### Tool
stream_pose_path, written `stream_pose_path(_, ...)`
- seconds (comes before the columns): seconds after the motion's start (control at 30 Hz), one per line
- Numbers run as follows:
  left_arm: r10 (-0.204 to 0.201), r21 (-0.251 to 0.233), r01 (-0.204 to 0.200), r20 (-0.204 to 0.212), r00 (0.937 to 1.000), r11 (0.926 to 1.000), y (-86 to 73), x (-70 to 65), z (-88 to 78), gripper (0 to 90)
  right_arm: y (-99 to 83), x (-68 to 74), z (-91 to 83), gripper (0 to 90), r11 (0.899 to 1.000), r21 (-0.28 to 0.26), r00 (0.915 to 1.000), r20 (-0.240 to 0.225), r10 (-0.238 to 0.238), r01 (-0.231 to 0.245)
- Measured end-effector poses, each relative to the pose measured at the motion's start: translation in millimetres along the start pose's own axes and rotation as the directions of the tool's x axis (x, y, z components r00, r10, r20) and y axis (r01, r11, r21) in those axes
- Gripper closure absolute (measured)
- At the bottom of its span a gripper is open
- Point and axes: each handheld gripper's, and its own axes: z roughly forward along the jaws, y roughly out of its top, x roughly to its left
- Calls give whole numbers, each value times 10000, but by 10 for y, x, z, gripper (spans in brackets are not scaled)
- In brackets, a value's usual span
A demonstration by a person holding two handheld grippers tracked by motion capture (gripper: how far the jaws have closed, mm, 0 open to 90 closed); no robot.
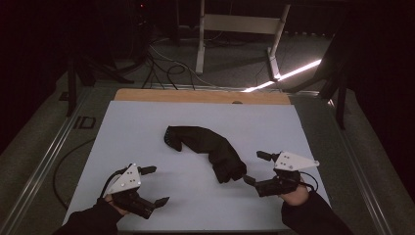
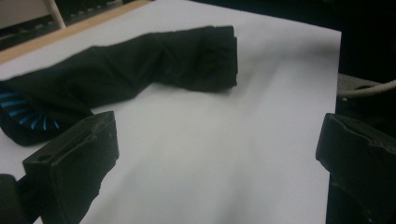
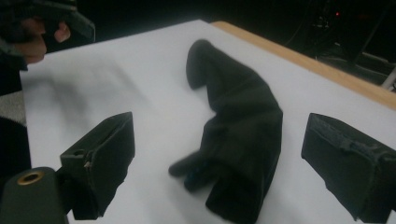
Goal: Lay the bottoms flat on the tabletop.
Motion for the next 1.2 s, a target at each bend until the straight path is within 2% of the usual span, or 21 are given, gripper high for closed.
stream_pose_path(0.23,71,157,-70,-57,10000,9999,164,36,38,0,188,-97,196,99,9994,-353,10000,8,-44,44)
stream_pose_path(0.3,71,157,-70,-57,10000,9999,164,36,38,0,215,-121,224,99,9994,-342,10000,49,-53,55)
stream_pose_path(0.33,150,169,-148,-134,9998,9997,264,55,64,0,283,-167,290,99,9991,-416,9999,166,-38,45)
stream_pose_path(0.47,187,19,-187,-419,9989,9998,336,79,95,0,361,-212,373,98,9988,-481,9995,303,-55,70)
stream_pose_path(0.53,27,-140,-37,-707,9975,9999,380,127,122,0,417,-247,450,99,9985,-553,9991,434,-16,40)
stream_pose_path(0.67,-173,-109,161,-1235,9922,9998,424,219,187,0,457,-264,562,99,9987,-518,9971,760,42,-2)
stream_pose_path(0.8,-373,51,387,-1677,9851,9992,428,314,273,0,436,-266,689,99,9992,-373,9966,812,135,-105)
stream_pose_path(0.87,-382,63,399,-1730,9842,9992,424,327,288,0,419,-263,727,99,9995,-294,9960,878,179,-154)
stream_pose_path(0.93,-506,274,572,-2003,9784,9980,395,376,369,0,368,-262,801,99,9989,-156,9953,856,443,-431)
stream_pose_path(1.03,-662,539,803,-2245,9722,9953,360,436,458,0,323,-244,849,99,9986,-17,9954,801,528,-529)
stream_pose_path(1.07,-662,539,803,-2245,9722,9953,360,436,458,0,323,-244,849,99,9986,-17,9954,801,528,-529)
stream_pose_path(1.13,-682,781,894,-2417,9680,9929,331,489,561,0,289,-222,872,99,9979,-21,9951,745,643,-643)
stream_pose_path(1.2,-556,1032,831,-2456,9678,9912,311,518,640,0,261,-204,876,99,9971,11,9949,654,762,-764)
